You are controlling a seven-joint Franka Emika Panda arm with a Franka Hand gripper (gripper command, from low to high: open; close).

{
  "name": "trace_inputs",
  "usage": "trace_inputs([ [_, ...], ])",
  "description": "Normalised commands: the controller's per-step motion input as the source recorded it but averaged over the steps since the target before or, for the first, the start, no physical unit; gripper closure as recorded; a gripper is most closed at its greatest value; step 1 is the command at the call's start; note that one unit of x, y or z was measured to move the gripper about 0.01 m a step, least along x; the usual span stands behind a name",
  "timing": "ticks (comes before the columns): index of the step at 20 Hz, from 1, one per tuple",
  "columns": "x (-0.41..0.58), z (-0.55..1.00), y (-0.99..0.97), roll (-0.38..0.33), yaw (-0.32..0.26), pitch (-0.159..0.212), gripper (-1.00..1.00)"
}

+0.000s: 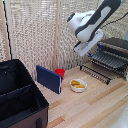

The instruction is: Gently stretch your hand towards the oven tray's handle, obtaining a firm grip, and draw it cautiously out of the oven. Transition your grip to the hot dog bowl, gingerly seizing the edge, and elevate it from the surface. Hover the bowl over the tray, delicately lower it, and temper your grip, establishing the bowl's equilibrium.

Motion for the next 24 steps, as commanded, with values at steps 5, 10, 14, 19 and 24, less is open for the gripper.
trace_inputs([
  [5,-0.424,-0.01,0.33,0.126,-0.127,-0.191,-1.0],
  [10,-0.388,-0.08,0.31,0.111,-0.106,-0.197,-1.0],
  [14,-0.3,-0.15,0.38,0.145,-0.084,-0.162,-1.0],
  [19,-0.149,-0.26,0.53,0.164,-0.069,-0.101,-1.0],
  [24,-0.011,-0.4,0.18,0.156,-0.031,-0.006,-1.0],
])
